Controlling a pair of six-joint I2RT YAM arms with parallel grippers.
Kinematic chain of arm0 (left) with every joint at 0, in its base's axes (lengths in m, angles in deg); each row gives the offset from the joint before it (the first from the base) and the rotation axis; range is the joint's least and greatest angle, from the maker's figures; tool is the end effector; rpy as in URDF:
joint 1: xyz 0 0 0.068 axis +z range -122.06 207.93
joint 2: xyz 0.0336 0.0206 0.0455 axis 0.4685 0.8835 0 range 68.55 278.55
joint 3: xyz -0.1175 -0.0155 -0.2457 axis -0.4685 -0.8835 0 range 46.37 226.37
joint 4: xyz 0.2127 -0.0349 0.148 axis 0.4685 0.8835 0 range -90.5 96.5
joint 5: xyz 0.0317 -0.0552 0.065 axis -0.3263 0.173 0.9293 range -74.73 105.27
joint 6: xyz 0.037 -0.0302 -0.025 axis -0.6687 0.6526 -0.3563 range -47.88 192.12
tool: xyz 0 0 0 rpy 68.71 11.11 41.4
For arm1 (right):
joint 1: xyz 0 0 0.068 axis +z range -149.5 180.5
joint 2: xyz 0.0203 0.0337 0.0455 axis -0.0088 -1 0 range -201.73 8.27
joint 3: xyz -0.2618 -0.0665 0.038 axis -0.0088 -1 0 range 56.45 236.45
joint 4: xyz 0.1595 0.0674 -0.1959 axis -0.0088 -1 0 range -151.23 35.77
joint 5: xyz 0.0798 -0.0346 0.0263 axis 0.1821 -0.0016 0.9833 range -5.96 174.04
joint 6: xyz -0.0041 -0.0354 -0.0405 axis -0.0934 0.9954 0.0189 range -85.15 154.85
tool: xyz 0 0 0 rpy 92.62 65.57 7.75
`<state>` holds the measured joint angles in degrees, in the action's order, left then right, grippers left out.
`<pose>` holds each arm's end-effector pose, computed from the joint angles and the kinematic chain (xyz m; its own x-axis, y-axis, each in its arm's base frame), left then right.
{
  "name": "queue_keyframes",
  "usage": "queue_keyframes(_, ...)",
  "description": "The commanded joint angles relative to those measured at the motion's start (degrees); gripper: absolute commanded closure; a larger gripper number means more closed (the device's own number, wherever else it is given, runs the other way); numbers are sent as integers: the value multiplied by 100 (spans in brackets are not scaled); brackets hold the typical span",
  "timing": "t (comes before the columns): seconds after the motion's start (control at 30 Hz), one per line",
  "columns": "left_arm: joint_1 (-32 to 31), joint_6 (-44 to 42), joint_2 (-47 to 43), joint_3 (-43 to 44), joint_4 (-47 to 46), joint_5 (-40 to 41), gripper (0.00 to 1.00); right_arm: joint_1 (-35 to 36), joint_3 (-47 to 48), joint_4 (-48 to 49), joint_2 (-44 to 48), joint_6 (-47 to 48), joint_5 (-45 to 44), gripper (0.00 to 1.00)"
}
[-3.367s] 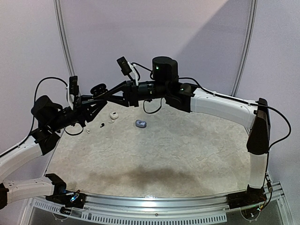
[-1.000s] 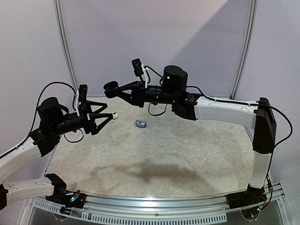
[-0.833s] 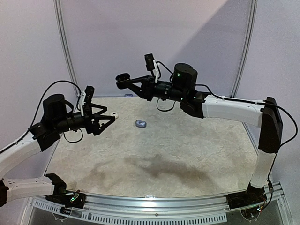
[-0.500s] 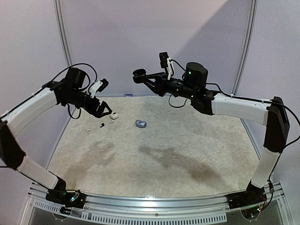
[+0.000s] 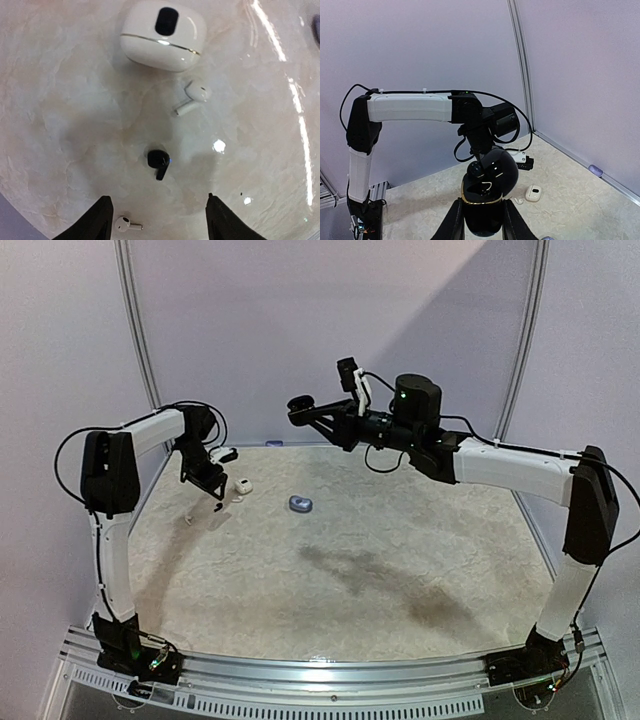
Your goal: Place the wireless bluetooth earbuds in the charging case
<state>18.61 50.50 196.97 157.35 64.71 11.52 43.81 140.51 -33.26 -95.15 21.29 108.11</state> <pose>0.4435 -0.0751 0.1954 -0.8472 0.5118 -0.1428 0.5186 0.8549 -0.0131 0.3094 0.3115 0.3486 -0.1965 0.1089 -0.9744 -0.9021 0.3695 0.2231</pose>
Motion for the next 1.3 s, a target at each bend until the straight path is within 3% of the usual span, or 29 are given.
queue_keyframes(0.0,38,-39,360,401,158,153,40,-40,250,-211,-42,39,46,100)
queue_keyframes(0.3,45,114,792,389,122,-250,43,-36,448,-450,-135,34,84,100)
queue_keyframes(0.9,53,335,901,217,17,-290,64,-41,428,-557,-93,51,115,100)
queue_keyframes(1.27,47,529,646,-145,-88,-415,87,-41,368,-559,-24,44,119,100)
